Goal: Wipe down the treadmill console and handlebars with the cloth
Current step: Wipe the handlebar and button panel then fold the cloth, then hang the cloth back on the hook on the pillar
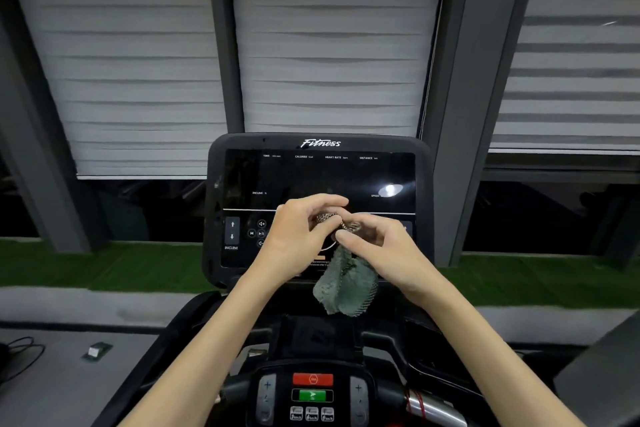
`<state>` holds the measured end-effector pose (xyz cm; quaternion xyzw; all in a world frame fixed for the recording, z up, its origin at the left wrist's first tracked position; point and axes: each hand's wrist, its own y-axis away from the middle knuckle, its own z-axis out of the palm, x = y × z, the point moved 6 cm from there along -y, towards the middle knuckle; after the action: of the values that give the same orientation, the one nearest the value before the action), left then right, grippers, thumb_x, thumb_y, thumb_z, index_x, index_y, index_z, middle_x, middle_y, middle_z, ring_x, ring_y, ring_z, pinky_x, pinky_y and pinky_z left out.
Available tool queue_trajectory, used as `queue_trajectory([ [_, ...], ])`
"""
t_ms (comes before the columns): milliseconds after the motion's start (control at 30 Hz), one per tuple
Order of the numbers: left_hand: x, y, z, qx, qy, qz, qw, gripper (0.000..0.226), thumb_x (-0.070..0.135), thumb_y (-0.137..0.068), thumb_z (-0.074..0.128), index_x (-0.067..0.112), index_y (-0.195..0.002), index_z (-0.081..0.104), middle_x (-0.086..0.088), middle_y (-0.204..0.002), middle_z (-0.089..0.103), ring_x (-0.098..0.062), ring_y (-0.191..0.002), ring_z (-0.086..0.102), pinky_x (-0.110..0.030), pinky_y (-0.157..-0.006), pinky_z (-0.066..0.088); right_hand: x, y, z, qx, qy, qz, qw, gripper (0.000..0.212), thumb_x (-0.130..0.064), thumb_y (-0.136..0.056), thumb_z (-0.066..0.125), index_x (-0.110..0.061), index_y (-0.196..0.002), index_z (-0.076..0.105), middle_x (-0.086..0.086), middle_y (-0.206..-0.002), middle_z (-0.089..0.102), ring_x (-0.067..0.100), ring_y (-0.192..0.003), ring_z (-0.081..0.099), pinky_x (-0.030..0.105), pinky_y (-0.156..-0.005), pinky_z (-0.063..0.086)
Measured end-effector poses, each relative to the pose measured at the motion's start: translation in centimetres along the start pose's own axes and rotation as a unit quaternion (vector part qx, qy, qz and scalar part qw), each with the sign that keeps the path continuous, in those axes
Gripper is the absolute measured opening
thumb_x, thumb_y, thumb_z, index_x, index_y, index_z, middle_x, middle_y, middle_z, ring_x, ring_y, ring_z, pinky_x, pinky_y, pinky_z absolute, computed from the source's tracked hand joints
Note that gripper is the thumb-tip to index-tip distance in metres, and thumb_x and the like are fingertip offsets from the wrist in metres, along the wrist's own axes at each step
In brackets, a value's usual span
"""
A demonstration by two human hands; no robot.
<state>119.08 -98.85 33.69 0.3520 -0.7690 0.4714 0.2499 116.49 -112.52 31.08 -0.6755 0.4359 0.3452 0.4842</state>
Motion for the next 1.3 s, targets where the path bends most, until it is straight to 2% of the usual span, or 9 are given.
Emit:
queue_trajectory([
  [133,0.4,0.2,-1.2,0.026,0.062,-0.020,0.998,0.020,0.010,-0.088,0.072,0.019,-0.104,0.063,0.011,-0.079,0.076,-0.008,-0.080,0.072,-0.019,-0.078,0.053,-1.1,0.1,0.8,-0.016,-0.032,0.026,0.999,0.025,-0.031,-0.095,0.056,-0.023,-0.115,0.069,-0.006,-0.108,0.072,0.001,-0.104,0.063,0.019,-0.088,0.049],
  [233,0.6,0.4,-1.9,0.056,0.072,-0.043,0.995,0.018,0.015,-0.081,0.080,0.017,-0.088,0.063,0.004,-0.070,0.075,-0.008,-0.066,0.070,-0.016,-0.067,0.050,-1.6,0.2,1.2,-0.001,-0.023,0.011,1.000,0.021,-0.024,-0.097,0.055,-0.022,-0.111,0.071,0.011,-0.103,0.071,0.009,-0.094,0.062,0.024,-0.087,0.048],
  [400,0.1,1.3,-2.9,0.053,0.081,-0.051,0.994,0.010,0.019,-0.080,0.080,0.018,-0.077,0.070,0.001,-0.072,0.075,-0.015,-0.072,0.072,-0.025,-0.073,0.055,-2.1,0.5,2.4,0.015,-0.009,0.006,1.000,0.017,-0.011,-0.094,0.060,-0.013,-0.106,0.072,0.002,-0.097,0.074,0.009,-0.093,0.068,0.024,-0.088,0.052],
  [667,-0.3,4.0,-5.5,0.044,0.126,-0.063,0.989,0.008,0.014,-0.089,0.070,0.017,-0.083,0.075,-0.002,-0.071,0.072,-0.014,-0.068,0.068,-0.026,-0.075,0.054,-4.1,0.7,5.1,0.031,-0.044,-0.041,0.998,0.016,-0.006,-0.093,0.059,-0.005,-0.091,0.075,0.004,-0.086,0.075,0.006,-0.084,0.068,0.016,-0.078,0.049],
  [833,0.0,6.0,-7.7,0.082,0.109,-0.089,0.987,0.008,0.012,-0.089,0.071,0.015,-0.085,0.077,-0.001,-0.078,0.075,-0.008,-0.073,0.069,-0.018,-0.073,0.051,-5.1,0.6,6.4,0.015,-0.053,-0.065,0.996,0.012,-0.008,-0.091,0.063,-0.008,-0.090,0.075,0.004,-0.089,0.075,0.008,-0.084,0.068,0.018,-0.078,0.049],
  [1000,0.9,9.0,-9.7,0.128,0.007,-0.117,0.985,0.009,0.016,-0.092,0.067,0.017,-0.083,0.071,0.005,-0.071,0.070,-0.006,-0.068,0.068,-0.018,-0.070,0.050,-6.0,0.2,8.6,-0.028,-0.052,-0.090,0.994,0.011,-0.010,-0.089,0.065,-0.012,-0.084,0.075,-0.004,-0.074,0.070,0.005,-0.072,0.062,0.020,-0.072,0.049],
  [1100,1.5,12.6,-11.6,0.189,-0.061,-0.156,0.968,0.014,0.015,-0.094,0.064,0.022,-0.082,0.065,0.004,-0.077,0.071,-0.011,-0.074,0.071,-0.030,-0.077,0.057,-7.4,1.1,11.5,-0.056,0.018,-0.169,0.984,0.012,-0.016,-0.092,0.062,-0.015,-0.087,0.073,-0.006,-0.075,0.070,0.006,-0.071,0.064,0.023,-0.068,0.049],
  [1233,3.4,19.2,-13.6,0.248,-0.195,-0.180,0.932,0.011,0.017,-0.099,0.055,0.022,-0.088,0.057,-0.003,-0.076,0.067,-0.022,-0.073,0.064,-0.042,-0.073,0.053,-9.7,4.7,17.7,-0.077,0.232,-0.369,0.897,0.018,-0.024,-0.094,0.050,-0.015,-0.092,0.065,-0.003,-0.074,0.065,0.019,-0.068,0.061,0.038,-0.060,0.049],
  [1300,4.7,22.9,-14.9,0.273,-0.231,-0.206,0.911,0.010,0.017,-0.099,0.054,0.019,-0.090,0.056,-0.001,-0.072,0.066,-0.018,-0.070,0.063,-0.038,-0.071,0.052,-10.5,6.2,20.4,-0.136,0.150,-0.347,0.916,0.013,-0.022,-0.094,0.054,-0.016,-0.088,0.065,-0.004,-0.071,0.065,0.016,-0.064,0.060,0.037,-0.059,0.048],
])
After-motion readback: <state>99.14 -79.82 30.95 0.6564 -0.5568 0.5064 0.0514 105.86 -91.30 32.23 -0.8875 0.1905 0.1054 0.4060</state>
